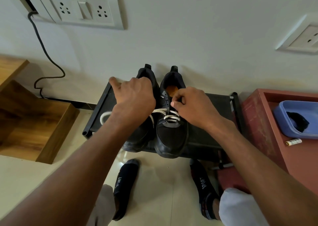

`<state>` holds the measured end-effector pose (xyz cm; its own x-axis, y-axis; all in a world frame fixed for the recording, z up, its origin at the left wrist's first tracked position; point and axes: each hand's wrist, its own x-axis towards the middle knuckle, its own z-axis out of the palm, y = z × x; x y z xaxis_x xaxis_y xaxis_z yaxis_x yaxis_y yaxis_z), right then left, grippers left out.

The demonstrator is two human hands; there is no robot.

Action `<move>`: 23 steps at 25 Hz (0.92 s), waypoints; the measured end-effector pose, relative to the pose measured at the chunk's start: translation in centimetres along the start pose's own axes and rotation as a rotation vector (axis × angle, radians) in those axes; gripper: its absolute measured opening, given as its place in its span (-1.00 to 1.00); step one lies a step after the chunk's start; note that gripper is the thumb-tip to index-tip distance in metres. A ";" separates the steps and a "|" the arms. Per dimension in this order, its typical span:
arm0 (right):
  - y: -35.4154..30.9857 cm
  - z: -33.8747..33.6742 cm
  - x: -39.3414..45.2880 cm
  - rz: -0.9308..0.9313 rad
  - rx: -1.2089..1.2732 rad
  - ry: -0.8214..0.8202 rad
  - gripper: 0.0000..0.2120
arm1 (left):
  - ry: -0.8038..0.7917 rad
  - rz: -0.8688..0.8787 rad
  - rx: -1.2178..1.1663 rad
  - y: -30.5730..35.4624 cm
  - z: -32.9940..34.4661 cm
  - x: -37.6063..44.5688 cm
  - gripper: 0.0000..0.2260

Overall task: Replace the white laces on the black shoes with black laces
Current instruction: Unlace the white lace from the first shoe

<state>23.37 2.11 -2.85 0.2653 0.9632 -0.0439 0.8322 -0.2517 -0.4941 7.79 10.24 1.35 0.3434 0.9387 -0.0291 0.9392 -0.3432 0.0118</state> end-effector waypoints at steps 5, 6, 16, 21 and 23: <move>-0.6 2.3 -0.5 0.029 -0.128 -0.118 -0.90 | -0.207 0.280 -0.046 0.0 1.6 0.5 -0.09; -0.7 2.3 -0.5 0.045 -0.127 -0.104 -0.91 | -0.270 0.338 -0.067 0.3 2.2 0.6 0.02; 0.7 -1.6 -1.1 0.415 0.202 0.226 -0.87 | -0.248 0.376 -0.097 0.8 4.6 0.6 0.07; -0.5 1.2 -1.1 -0.045 -0.219 0.115 -0.80 | -0.261 0.333 -0.086 1.5 4.5 0.4 0.21; -0.5 2.4 -0.7 -0.016 -0.275 0.045 -0.83 | -0.262 0.324 -0.081 1.5 4.5 0.3 0.23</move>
<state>21.56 1.80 -4.63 0.2675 0.9636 0.0036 0.9356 -0.2588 -0.2403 9.36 9.88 -3.17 0.6197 0.7390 -0.2643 0.7828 -0.6062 0.1408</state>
